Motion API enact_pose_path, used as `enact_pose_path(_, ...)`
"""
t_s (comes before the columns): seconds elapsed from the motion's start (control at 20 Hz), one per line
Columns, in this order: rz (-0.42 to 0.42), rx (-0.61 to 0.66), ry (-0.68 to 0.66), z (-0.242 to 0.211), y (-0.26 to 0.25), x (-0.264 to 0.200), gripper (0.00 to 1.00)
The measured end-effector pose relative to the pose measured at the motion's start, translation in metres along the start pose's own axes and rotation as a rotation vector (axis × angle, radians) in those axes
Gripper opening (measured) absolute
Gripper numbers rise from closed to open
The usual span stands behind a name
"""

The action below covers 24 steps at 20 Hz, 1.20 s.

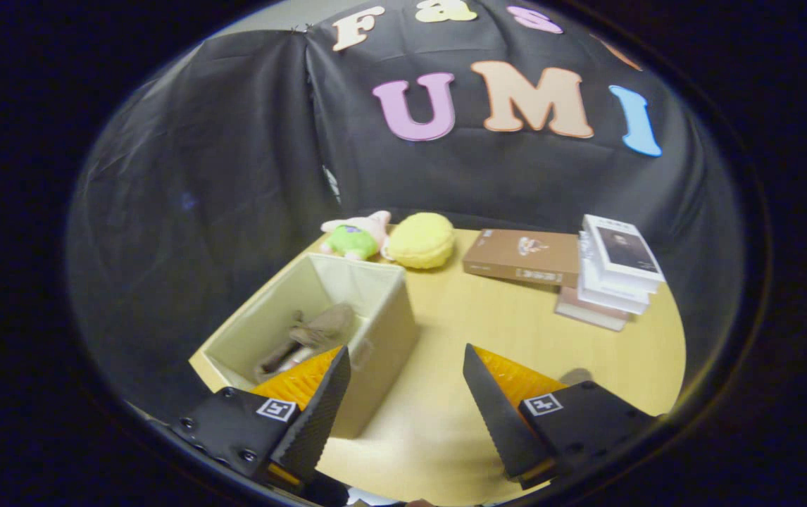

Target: Open the storage box then place both shoes into the box .Put the left shoe in first, then the right shoe, with the right side of both shoes facing outward in a uniform manner.

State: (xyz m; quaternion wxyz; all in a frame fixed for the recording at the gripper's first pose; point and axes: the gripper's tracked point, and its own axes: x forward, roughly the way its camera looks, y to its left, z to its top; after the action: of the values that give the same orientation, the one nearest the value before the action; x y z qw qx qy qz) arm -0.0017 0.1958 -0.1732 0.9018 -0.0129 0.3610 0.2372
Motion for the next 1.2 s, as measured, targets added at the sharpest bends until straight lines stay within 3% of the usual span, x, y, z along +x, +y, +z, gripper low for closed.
enact_pose_path(0.45, -0.214, 0.067, 0.06, -0.08, -0.155, -0.03, 1.0)
enact_pose_path(1.05, -0.202, 0.152, 0.347, -0.191, -0.2, 0.004, 0.96)
enact_pose_path(1.2, -0.167, 0.237, 0.393, -0.199, -0.191, 0.009, 0.67)
